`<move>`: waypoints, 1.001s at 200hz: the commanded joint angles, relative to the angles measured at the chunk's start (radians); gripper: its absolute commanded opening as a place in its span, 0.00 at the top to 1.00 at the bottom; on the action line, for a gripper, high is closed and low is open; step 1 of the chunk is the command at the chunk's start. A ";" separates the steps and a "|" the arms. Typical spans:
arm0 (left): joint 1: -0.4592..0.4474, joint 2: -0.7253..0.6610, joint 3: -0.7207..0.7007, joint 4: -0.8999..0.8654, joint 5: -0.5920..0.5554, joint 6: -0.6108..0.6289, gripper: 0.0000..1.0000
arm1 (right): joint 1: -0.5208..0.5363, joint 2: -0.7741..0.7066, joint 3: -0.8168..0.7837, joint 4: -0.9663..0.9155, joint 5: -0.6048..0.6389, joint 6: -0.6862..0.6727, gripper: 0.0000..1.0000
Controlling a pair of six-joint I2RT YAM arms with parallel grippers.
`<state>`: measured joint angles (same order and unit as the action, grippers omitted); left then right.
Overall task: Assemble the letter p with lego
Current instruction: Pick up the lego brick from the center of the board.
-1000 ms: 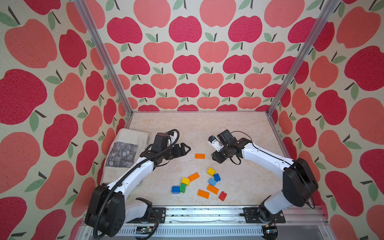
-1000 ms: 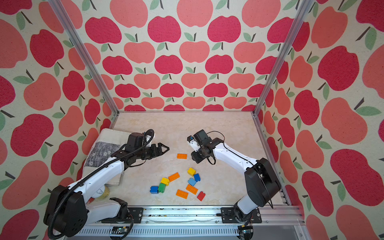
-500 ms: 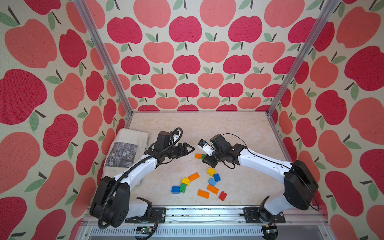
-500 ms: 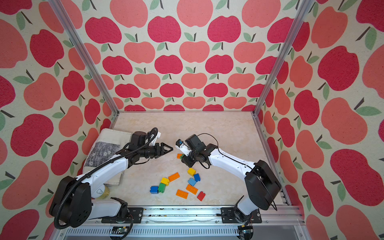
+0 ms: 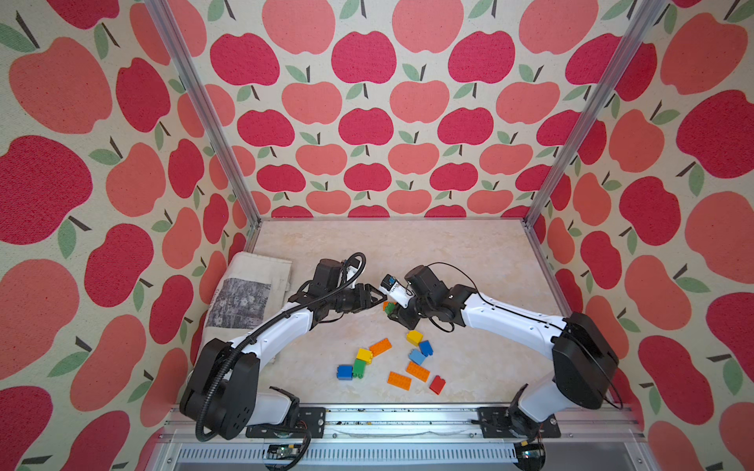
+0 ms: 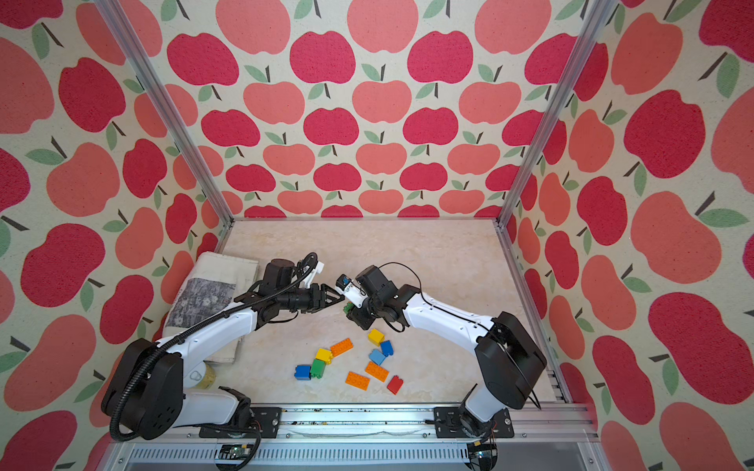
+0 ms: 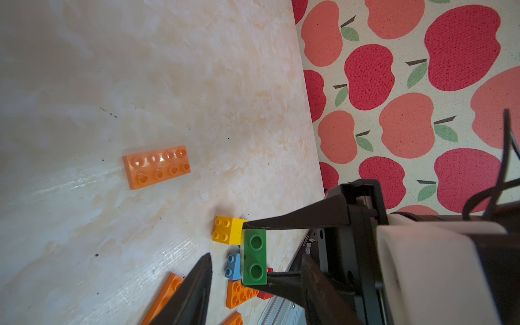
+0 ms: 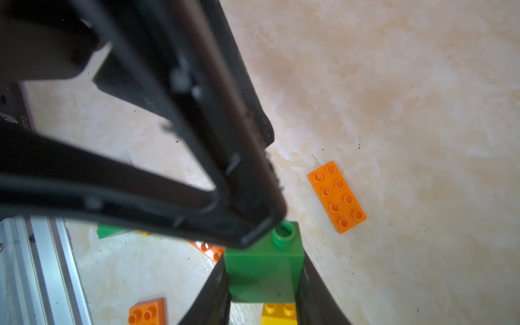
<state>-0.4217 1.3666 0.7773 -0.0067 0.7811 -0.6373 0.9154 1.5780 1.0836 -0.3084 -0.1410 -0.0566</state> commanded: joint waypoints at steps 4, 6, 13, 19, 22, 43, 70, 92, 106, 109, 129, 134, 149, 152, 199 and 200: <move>-0.009 0.020 0.023 -0.014 0.030 0.026 0.48 | 0.008 0.017 0.038 0.020 0.000 0.020 0.84; -0.010 0.020 0.023 -0.014 0.030 0.027 0.49 | 0.008 0.017 0.040 0.020 0.001 0.021 0.84; -0.012 0.024 0.025 -0.015 0.032 0.028 0.49 | 0.009 0.017 0.041 0.025 0.003 0.023 0.84; -0.013 0.025 0.025 -0.019 0.032 0.030 0.49 | 0.009 0.020 0.044 0.028 0.001 0.024 0.83; -0.012 0.027 0.026 -0.019 0.032 0.031 0.49 | 0.010 0.020 0.046 0.028 0.001 0.025 0.83; -0.017 0.035 0.032 -0.031 0.030 0.039 0.52 | 0.012 0.028 0.055 0.032 0.002 0.029 0.83; -0.021 0.047 0.035 -0.038 0.029 0.047 0.54 | 0.019 0.039 0.067 0.033 0.006 0.029 0.83; -0.023 0.057 0.037 -0.044 0.027 0.053 0.60 | 0.025 0.044 0.073 0.035 0.015 0.030 0.83; -0.023 0.066 0.039 -0.049 0.032 0.056 0.65 | 0.027 0.045 0.076 0.035 0.023 0.033 0.84; -0.023 0.067 0.040 -0.050 0.033 0.057 0.66 | 0.027 0.047 0.075 0.036 0.025 0.034 0.84; -0.023 0.072 0.042 -0.052 0.031 0.060 0.72 | 0.027 0.048 0.075 0.040 0.037 0.038 0.84; -0.023 0.071 0.042 -0.053 0.029 0.060 0.74 | 0.027 0.048 0.075 0.041 0.041 0.038 0.84; -0.023 0.071 0.042 -0.057 0.024 0.060 0.79 | 0.027 0.048 0.075 0.041 0.052 0.040 0.84; -0.023 0.071 0.042 -0.057 0.023 0.060 0.80 | 0.027 0.048 0.074 0.041 0.053 0.040 0.84; -0.022 0.068 0.056 -0.075 -0.031 0.057 0.94 | 0.027 0.038 0.058 0.053 0.085 0.053 0.80; -0.024 0.069 0.057 -0.076 -0.032 0.057 0.94 | 0.027 0.037 0.057 0.053 0.085 0.054 0.80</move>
<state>-0.4431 1.4281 0.7952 -0.0425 0.7853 -0.5831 0.9405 1.6142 1.1294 -0.2794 -0.1020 -0.0284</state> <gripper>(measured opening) 0.190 0.356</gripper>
